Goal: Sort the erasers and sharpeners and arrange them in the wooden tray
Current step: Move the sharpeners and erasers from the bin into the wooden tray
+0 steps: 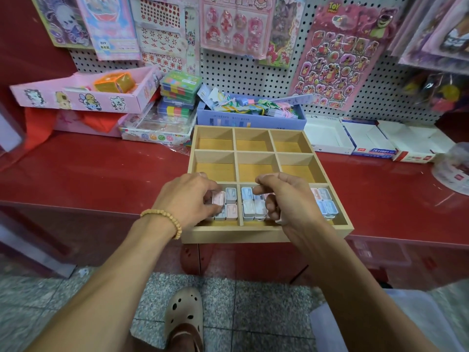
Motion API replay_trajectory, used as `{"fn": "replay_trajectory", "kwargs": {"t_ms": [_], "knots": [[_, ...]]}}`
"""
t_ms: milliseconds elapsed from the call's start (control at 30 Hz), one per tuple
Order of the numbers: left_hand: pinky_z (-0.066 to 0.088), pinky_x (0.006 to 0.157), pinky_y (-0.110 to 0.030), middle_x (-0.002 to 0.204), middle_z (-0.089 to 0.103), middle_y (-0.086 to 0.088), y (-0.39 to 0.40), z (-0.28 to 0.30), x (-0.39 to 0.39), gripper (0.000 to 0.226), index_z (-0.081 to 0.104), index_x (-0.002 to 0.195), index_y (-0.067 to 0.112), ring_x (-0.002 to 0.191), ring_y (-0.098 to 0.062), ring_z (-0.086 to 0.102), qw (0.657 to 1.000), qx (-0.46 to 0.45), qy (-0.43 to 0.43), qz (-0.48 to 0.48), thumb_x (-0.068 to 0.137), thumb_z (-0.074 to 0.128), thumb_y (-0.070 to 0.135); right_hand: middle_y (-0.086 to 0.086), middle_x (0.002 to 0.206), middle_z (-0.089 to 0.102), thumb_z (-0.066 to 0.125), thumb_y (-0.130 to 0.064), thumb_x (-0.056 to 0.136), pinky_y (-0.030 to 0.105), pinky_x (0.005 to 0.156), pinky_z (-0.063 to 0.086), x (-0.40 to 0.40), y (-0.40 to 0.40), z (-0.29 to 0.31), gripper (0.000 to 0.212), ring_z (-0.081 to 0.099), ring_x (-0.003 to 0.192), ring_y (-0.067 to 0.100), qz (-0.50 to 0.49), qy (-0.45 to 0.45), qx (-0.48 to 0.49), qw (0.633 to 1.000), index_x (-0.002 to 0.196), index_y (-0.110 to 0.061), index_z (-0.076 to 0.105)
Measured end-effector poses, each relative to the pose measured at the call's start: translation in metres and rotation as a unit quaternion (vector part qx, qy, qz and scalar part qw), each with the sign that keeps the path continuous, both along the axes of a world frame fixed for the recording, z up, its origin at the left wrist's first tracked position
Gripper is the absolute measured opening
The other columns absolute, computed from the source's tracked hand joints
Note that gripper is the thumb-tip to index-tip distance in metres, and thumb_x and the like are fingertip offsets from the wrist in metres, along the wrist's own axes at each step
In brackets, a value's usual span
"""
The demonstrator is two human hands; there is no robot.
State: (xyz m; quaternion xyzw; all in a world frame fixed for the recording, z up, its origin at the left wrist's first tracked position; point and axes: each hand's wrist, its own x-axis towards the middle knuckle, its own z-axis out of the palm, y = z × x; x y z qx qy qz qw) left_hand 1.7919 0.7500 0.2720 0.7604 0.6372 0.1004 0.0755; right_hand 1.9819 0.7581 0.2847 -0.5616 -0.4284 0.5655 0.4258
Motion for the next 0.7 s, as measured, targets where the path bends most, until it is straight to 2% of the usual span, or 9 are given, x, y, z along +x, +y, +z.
{"fn": "replay_trajectory", "kwargs": {"t_ms": [133, 300, 433, 533, 600, 633, 700], "knots": [[0.046, 0.076, -0.03, 0.104, 0.062, 0.014, 0.004, -0.002, 0.002, 0.035, 0.067, 0.116, 0.036, 0.098, -0.014, 0.058, 1.0, 0.002, 0.024, 0.007, 0.085, 0.065, 0.052, 0.002, 0.069, 0.066, 0.058, -0.011, 0.096, 0.02, 0.036, 0.03, 0.002, 0.0, 0.0, 0.013, 0.038, 0.044, 0.011, -0.004, 0.002, 0.0, 1.0, 0.086, -0.01, 0.066], [0.051, 0.076, -0.03, 0.095, 0.067, 0.016, 0.004, 0.002, -0.001, 0.026, 0.07, 0.109, 0.033, 0.087, -0.013, 0.059, 1.0, 0.004, -0.021, 0.015, 0.085, 0.068, 0.044, 0.003, 0.071, 0.067, 0.057, -0.011, 0.096, 0.02, 0.037, 0.031, 0.003, 0.003, -0.002, 0.012, 0.039, 0.045, 0.011, -0.006, 0.014, -0.012, 1.0, 0.088, -0.009, 0.065], [0.052, 0.083, -0.034, 0.113, 0.067, 0.011, 0.008, -0.004, 0.003, 0.026, 0.067, 0.117, 0.034, 0.104, -0.017, 0.061, 1.0, 0.024, 0.004, 0.002, 0.091, 0.063, 0.034, 0.005, 0.071, 0.066, 0.056, -0.008, 0.096, 0.02, 0.037, 0.03, 0.001, 0.006, -0.006, 0.011, 0.04, 0.044, 0.011, -0.016, 0.054, -0.035, 0.998, 0.091, -0.007, 0.065], [0.052, 0.082, -0.034, 0.109, 0.067, 0.013, 0.009, 0.0, 0.002, 0.025, 0.067, 0.115, 0.036, 0.101, -0.016, 0.062, 0.999, 0.034, 0.009, 0.0, 0.09, 0.064, 0.039, 0.006, 0.067, 0.065, 0.055, -0.007, 0.096, 0.02, 0.035, 0.028, -0.001, 0.007, -0.005, 0.009, 0.04, 0.041, 0.01, -0.033, 0.111, -0.068, 0.991, 0.093, -0.004, 0.063], [0.053, 0.079, -0.033, 0.096, 0.066, 0.015, 0.005, 0.008, 0.003, 0.022, 0.07, 0.108, 0.033, 0.087, -0.008, 0.061, 0.997, 0.066, -0.047, 0.002, 0.087, 0.066, 0.039, 0.005, 0.063, 0.063, 0.055, -0.008, 0.096, 0.019, 0.034, 0.027, -0.001, 0.009, -0.004, 0.009, 0.039, 0.039, 0.009, -0.04, 0.146, -0.089, 0.985, 0.093, -0.005, 0.062], [0.053, 0.077, -0.033, 0.088, 0.065, 0.015, 0.001, 0.012, 0.008, 0.02, 0.072, 0.104, 0.031, 0.076, 0.0, 0.058, 0.989, 0.084, -0.12, -0.01, 0.084, 0.07, 0.037, 0.005, 0.062, 0.062, 0.055, -0.009, 0.096, 0.019, 0.034, 0.027, -0.001, 0.009, -0.004, 0.009, 0.039, 0.039, 0.009, -0.041, 0.158, -0.095, 0.982, 0.092, -0.005, 0.061], [0.051, 0.069, -0.029, 0.077, 0.059, 0.013, -0.011, 0.023, 0.025, 0.025, 0.074, 0.098, 0.028, 0.062, 0.002, 0.049, 0.963, 0.089, -0.247, -0.068, 0.075, 0.08, 0.033, 0.004, 0.06, 0.059, 0.053, -0.009, 0.097, 0.019, 0.034, 0.027, -0.001, 0.008, -0.005, 0.01, 0.039, 0.038, 0.009, -0.036, 0.174, -0.098, 0.979, 0.091, -0.004, 0.06]]}}
